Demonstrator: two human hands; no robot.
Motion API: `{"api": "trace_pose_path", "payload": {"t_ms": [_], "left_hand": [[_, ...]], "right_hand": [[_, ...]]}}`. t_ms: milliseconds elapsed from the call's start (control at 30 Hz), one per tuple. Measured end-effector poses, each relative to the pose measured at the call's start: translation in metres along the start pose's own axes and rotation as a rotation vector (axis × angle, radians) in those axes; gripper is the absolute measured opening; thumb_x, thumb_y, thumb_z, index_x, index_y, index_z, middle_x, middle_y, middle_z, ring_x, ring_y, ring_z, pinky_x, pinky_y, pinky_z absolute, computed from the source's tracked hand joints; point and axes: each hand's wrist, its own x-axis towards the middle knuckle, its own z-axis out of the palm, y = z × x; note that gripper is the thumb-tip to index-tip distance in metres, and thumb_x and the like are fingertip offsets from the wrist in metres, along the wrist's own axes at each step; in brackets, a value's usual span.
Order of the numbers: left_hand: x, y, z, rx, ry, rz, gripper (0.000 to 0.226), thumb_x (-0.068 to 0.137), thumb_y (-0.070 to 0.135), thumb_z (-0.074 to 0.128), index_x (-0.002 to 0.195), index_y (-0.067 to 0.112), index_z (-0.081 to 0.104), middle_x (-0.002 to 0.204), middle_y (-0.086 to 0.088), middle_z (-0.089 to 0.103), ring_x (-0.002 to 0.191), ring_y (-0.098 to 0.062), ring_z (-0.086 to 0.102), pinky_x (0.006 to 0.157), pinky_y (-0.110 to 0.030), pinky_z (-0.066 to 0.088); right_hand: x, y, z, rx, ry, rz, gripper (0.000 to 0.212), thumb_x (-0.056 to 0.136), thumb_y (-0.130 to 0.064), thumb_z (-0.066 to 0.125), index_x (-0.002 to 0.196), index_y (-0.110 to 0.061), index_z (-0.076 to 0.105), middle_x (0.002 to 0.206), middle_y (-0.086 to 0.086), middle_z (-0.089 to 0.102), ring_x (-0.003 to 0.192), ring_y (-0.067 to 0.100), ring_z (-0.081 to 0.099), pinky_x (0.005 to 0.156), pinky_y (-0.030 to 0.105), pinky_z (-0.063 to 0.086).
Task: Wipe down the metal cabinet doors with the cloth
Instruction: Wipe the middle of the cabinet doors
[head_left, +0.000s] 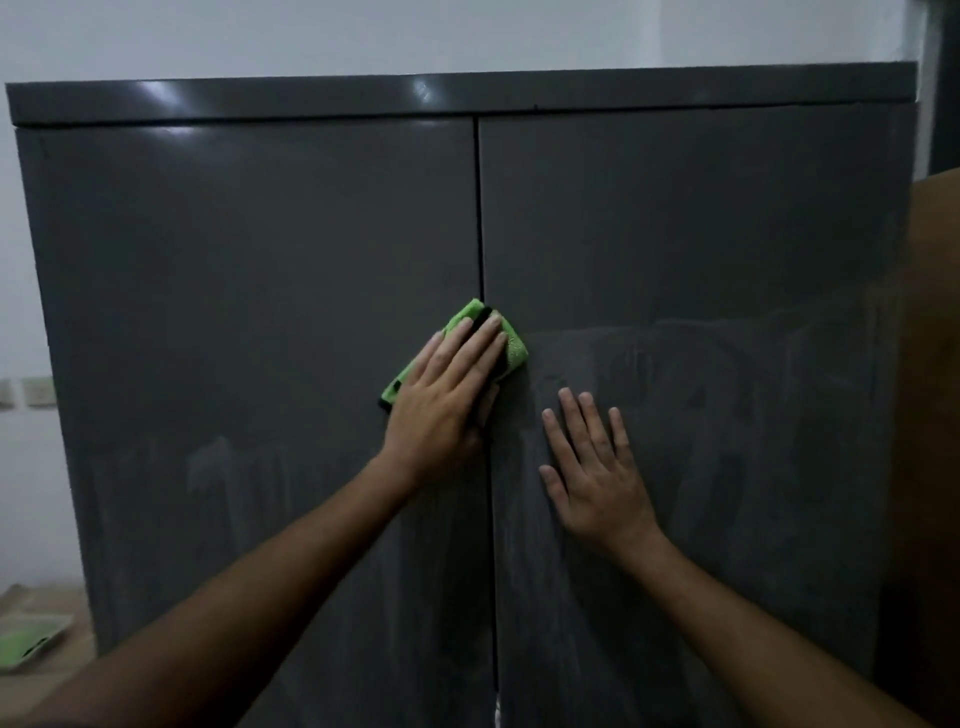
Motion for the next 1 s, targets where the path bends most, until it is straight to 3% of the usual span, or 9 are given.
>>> {"api": "trace_pose_path", "payload": {"t_ms": [67, 200, 367, 533, 600, 733, 900, 933, 1000], "left_hand": [[-0.012, 0.016, 0.011, -0.005, -0.006, 0.065, 0.057, 0.11, 0.029, 0.048, 0.162, 0.01, 0.036, 0.172, -0.007, 0.029, 0.161, -0.026, 0.022, 0.13, -0.05, 0.024], [0.001, -0.029, -0.003, 0.138, -0.186, 0.524, 0.06, 0.111, 0.03, 0.043, 0.166, 0.012, 0.028, 0.174, -0.006, 0.022, 0.162, -0.025, 0.017, 0.132, -0.045, 0.017], [0.023, -0.008, 0.002, 0.045, 0.034, 0.019, 0.058, 0.111, 0.029, 0.049, 0.164, 0.011, 0.032, 0.172, -0.008, 0.027, 0.161, -0.026, 0.021, 0.13, -0.05, 0.024], [0.016, -0.015, 0.003, 0.135, -0.26, 0.61, 0.063, 0.11, 0.03, 0.045, 0.166, 0.012, 0.025, 0.175, -0.006, 0.02, 0.162, -0.026, 0.016, 0.132, -0.047, 0.018], [0.033, -0.026, 0.0, 0.138, -0.22, 0.544, 0.061, 0.111, 0.03, 0.043, 0.166, 0.013, 0.025, 0.175, -0.005, 0.02, 0.162, -0.024, 0.016, 0.132, -0.046, 0.017], [0.042, 0.025, 0.014, 0.017, 0.009, 0.003, 0.06, 0.11, 0.03, 0.048, 0.165, 0.012, 0.031, 0.174, -0.006, 0.024, 0.162, -0.026, 0.018, 0.13, -0.05, 0.021], [0.031, 0.04, 0.026, 0.104, -0.245, 0.553, 0.065, 0.107, 0.027, 0.054, 0.165, 0.011, 0.028, 0.174, -0.005, 0.022, 0.162, -0.026, 0.017, 0.131, -0.046, 0.019], [0.04, 0.033, 0.023, 0.112, -0.233, 0.55, 0.063, 0.108, 0.027, 0.051, 0.165, 0.012, 0.029, 0.174, -0.005, 0.022, 0.162, -0.025, 0.018, 0.132, -0.044, 0.017], [0.057, 0.03, 0.019, 0.074, -0.091, 0.283, 0.058, 0.11, 0.029, 0.044, 0.164, 0.012, 0.033, 0.173, -0.005, 0.026, 0.161, -0.024, 0.021, 0.131, -0.045, 0.019]], "right_hand": [[0.0, 0.0, -0.001, 0.018, 0.011, -0.008, 0.067, 0.105, -0.041, 0.04, 0.162, -0.009, 0.022, 0.17, 0.016, 0.012, 0.157, 0.034, 0.014, 0.124, 0.059, 0.017], [-0.001, 0.001, -0.005, 0.043, 0.01, -0.03, 0.066, 0.105, -0.04, 0.043, 0.16, -0.006, 0.027, 0.17, 0.017, 0.013, 0.157, 0.034, 0.014, 0.124, 0.059, 0.02], [0.002, 0.001, -0.017, 0.104, 0.008, -0.033, 0.066, 0.105, -0.038, 0.045, 0.158, -0.001, 0.03, 0.169, 0.017, 0.015, 0.157, 0.032, 0.014, 0.124, 0.057, 0.021], [-0.005, 0.047, -0.039, 0.15, 0.059, -0.018, 0.061, 0.103, -0.032, 0.048, 0.153, 0.002, 0.039, 0.166, 0.019, 0.027, 0.156, 0.034, 0.021, 0.125, 0.056, 0.022], [-0.014, 0.072, -0.045, 0.115, 0.071, -0.012, 0.059, 0.102, -0.031, 0.049, 0.15, 0.003, 0.044, 0.164, 0.02, 0.031, 0.154, 0.035, 0.025, 0.123, 0.058, 0.025], [-0.036, 0.105, -0.048, 0.067, 0.068, 0.003, 0.058, 0.101, -0.031, 0.05, 0.147, 0.004, 0.048, 0.162, 0.021, 0.035, 0.153, 0.037, 0.029, 0.12, 0.062, 0.028], [-0.046, 0.124, -0.044, 0.043, 0.05, -0.041, 0.056, 0.102, -0.031, 0.049, 0.147, 0.003, 0.048, 0.162, 0.018, 0.034, 0.153, 0.035, 0.029, 0.117, 0.063, 0.03], [-0.047, 0.127, -0.042, 0.042, 0.051, -0.05, 0.057, 0.102, -0.031, 0.049, 0.148, 0.003, 0.048, 0.163, 0.017, 0.033, 0.153, 0.035, 0.029, 0.118, 0.063, 0.03], [-0.049, 0.128, -0.038, 0.046, 0.052, -0.055, 0.058, 0.103, -0.032, 0.048, 0.15, 0.002, 0.045, 0.165, 0.016, 0.031, 0.154, 0.034, 0.027, 0.119, 0.063, 0.029]]}}
